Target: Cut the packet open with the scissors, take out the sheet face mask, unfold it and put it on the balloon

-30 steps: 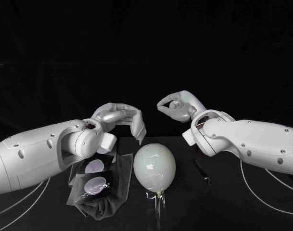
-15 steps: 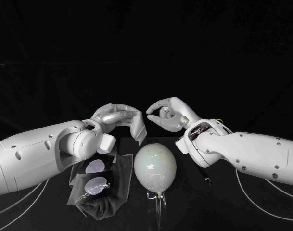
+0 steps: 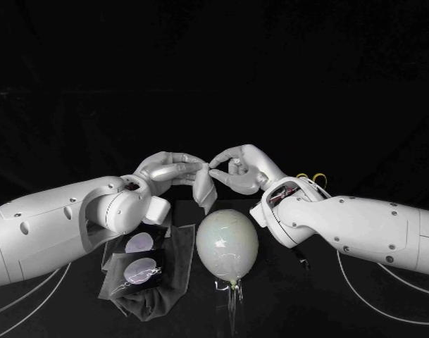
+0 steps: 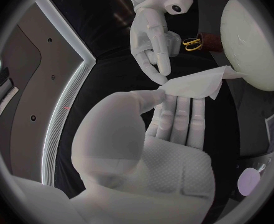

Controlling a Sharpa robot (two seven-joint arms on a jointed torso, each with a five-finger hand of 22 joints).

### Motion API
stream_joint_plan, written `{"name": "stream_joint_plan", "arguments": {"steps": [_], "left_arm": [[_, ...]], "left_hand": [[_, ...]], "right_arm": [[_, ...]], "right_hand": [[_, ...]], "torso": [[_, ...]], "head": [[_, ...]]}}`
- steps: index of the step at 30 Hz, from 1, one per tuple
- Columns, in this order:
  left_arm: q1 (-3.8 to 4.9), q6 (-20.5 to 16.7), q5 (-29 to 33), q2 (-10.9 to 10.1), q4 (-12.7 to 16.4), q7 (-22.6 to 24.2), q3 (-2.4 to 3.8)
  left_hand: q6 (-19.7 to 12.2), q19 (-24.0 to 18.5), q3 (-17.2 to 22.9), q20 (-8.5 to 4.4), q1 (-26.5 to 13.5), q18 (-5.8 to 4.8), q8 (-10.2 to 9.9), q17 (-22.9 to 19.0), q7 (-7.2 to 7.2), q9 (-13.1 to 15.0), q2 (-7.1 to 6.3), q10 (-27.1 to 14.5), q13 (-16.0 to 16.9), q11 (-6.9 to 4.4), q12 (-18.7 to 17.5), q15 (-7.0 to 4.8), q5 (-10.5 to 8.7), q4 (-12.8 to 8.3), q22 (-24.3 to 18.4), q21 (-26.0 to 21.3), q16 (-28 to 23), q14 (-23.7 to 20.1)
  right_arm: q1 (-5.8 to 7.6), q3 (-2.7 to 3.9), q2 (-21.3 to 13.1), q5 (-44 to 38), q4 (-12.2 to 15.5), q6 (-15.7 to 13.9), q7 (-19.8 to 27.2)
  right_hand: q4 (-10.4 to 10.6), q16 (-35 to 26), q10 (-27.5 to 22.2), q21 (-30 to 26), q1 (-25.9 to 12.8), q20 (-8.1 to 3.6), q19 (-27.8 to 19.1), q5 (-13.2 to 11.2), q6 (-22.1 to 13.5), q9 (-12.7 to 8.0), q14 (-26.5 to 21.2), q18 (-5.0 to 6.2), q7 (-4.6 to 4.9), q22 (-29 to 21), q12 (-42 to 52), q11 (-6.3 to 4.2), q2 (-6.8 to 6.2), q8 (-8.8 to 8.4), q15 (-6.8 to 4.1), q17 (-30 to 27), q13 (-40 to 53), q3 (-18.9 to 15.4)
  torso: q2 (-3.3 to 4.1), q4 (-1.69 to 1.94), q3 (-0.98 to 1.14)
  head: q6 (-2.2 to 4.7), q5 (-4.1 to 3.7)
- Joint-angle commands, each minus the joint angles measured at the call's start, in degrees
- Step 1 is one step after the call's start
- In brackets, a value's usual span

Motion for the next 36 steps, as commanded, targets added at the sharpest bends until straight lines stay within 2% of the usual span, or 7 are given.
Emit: {"name": "stream_joint_plan", "arguments": {"steps": [1,16,24,36], "left_arm": [[0.11,1.23,-0.13,-0.02,0.34,0.48,0.08],[0.11,1.72,-0.81,-0.16,0.88,0.39,0.08],[0.11,1.71,-2.07,-0.20,1.13,0.41,0.08],[0.11,1.54,-3.55,-0.18,1.35,0.64,0.08]], "left_hand": [[-0.47,-0.17,0.27,-0.03,-0.11,0.62,0.26,0.05,0.09,17.70,0.00,0.25,0.09,-0.02,0.39,0.09,0.14,0.07,0.05,0.31,-0.07,0.37],[-0.58,-0.15,0.34,-0.07,-0.12,0.63,0.40,0.08,0.08,17.82,-0.05,0.31,0.12,-0.05,0.43,0.06,0.14,0.02,0.10,0.44,-0.04,0.43],[-0.64,-0.15,0.38,-0.09,-0.12,0.63,0.47,0.09,0.07,17.89,-0.09,0.33,0.14,-0.06,0.45,0.04,0.14,-0.03,0.13,0.50,-0.03,0.44],[-0.68,-0.16,0.40,-0.10,-0.12,0.63,0.52,0.10,0.06,17.93,-0.12,0.33,0.15,-0.06,0.45,0.03,0.13,-0.05,0.15,0.54,-0.02,0.44]], "right_arm": [[-0.12,0.01,0.25,-1.38,-0.07,-0.78,-2.67],[-0.28,0.01,0.58,-1.47,0.37,-2.16,-3.31],[-0.30,0.01,0.35,-0.03,1.01,-1.98,-2.70],[-0.30,0.02,0.13,1.52,1.94,-1.05,-2.26]], "right_hand": [[0.34,-0.10,0.01,-0.36,-0.80,-0.19,3.89,-0.22,-0.13,-0.14,5.19,-0.67,0.33,13.80,0.12,0.31,-0.14,-0.41,-0.22,12.40,-0.06,-0.35],[1.17,0.03,0.08,-0.09,-1.46,-0.17,4.04,-0.22,0.23,-0.34,5.25,-0.74,0.25,13.89,0.28,0.28,0.22,-0.56,-0.22,12.59,-0.03,-0.63],[5.68,0.13,0.39,-0.02,-5.79,-0.11,4.08,-0.17,0.57,-0.81,5.30,-0.75,0.21,13.91,0.78,0.33,0.56,-1.01,-0.17,12.72,0.10,-3.12],[7.57,0.33,0.73,0.34,-6.76,-0.21,4.27,-0.15,1.27,-0.91,5.39,-0.83,-0.07,14.02,1.35,0.13,0.75,-0.85,-0.33,13.00,0.35,-4.52]], "torso": [[0.00,-0.02,0.01],[-0.02,-0.05,0.04],[-0.01,-0.01,0.04],[-0.02,-0.01,0.01]], "head": [[-0.04,0.06],[-0.11,0.08],[0.04,0.09],[0.02,0.04]]}}
